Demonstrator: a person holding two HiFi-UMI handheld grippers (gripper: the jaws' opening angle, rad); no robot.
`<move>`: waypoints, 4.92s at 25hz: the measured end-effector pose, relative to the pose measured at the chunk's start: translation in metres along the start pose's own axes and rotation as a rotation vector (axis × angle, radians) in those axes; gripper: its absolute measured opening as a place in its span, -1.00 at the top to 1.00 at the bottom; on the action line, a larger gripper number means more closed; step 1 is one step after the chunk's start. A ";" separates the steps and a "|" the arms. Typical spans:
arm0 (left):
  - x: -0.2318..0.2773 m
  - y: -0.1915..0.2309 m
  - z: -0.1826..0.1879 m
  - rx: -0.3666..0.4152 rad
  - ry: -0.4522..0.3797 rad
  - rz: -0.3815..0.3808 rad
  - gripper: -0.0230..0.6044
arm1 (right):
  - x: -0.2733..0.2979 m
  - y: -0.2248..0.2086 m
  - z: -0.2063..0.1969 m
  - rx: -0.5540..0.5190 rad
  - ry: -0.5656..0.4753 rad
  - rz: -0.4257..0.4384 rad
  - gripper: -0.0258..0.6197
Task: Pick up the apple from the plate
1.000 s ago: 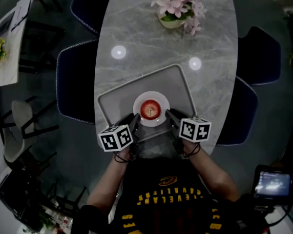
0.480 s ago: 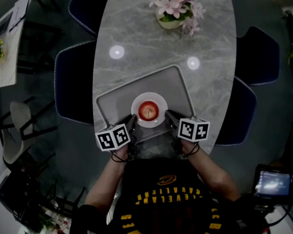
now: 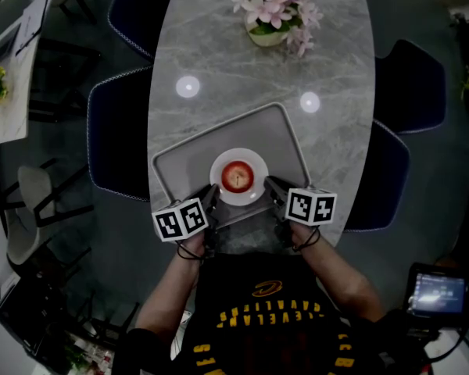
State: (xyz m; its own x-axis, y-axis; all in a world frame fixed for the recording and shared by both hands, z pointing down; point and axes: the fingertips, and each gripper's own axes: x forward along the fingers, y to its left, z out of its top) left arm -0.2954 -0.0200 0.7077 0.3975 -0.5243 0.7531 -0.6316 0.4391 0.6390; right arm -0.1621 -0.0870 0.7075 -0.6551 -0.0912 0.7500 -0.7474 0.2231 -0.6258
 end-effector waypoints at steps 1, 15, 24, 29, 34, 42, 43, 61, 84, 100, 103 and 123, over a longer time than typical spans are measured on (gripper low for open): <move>0.000 -0.001 -0.001 0.002 0.000 0.000 0.77 | -0.001 -0.001 0.000 0.001 -0.002 0.001 0.80; -0.008 -0.023 -0.019 0.068 0.017 -0.025 0.77 | -0.032 -0.005 -0.013 0.028 -0.073 0.002 0.80; -0.004 -0.048 -0.045 0.135 0.061 -0.057 0.77 | -0.067 -0.025 -0.033 0.079 -0.137 -0.015 0.80; 0.001 -0.067 -0.068 0.167 0.086 -0.071 0.77 | -0.094 -0.041 -0.046 0.105 -0.170 -0.025 0.80; 0.010 -0.090 -0.091 0.195 0.101 -0.077 0.77 | -0.119 -0.064 -0.055 0.123 -0.197 -0.029 0.80; 0.028 -0.126 -0.135 0.238 0.137 -0.090 0.77 | -0.162 -0.105 -0.071 0.160 -0.245 -0.041 0.81; 0.030 -0.131 -0.140 0.244 0.142 -0.093 0.77 | -0.168 -0.109 -0.074 0.166 -0.250 -0.044 0.81; 0.067 -0.174 -0.195 0.311 0.186 -0.107 0.77 | -0.215 -0.174 -0.097 0.191 -0.297 -0.072 0.81; 0.095 -0.171 -0.220 0.325 0.170 -0.086 0.77 | -0.208 -0.213 -0.108 0.167 -0.259 -0.087 0.81; 0.102 -0.148 -0.231 0.321 0.187 -0.028 0.77 | -0.188 -0.219 -0.121 0.141 -0.218 -0.115 0.81; 0.110 -0.144 -0.227 0.328 0.187 -0.018 0.77 | -0.182 -0.222 -0.116 0.134 -0.225 -0.114 0.81; 0.080 -0.139 -0.192 0.369 0.025 0.002 0.77 | -0.216 -0.239 -0.087 0.062 -0.388 -0.164 0.81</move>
State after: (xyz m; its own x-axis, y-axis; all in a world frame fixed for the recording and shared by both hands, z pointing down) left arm -0.0484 0.0169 0.7089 0.4091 -0.5038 0.7608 -0.8282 0.1449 0.5414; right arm 0.1676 -0.0357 0.7138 -0.5113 -0.4820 0.7115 -0.8424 0.1172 -0.5260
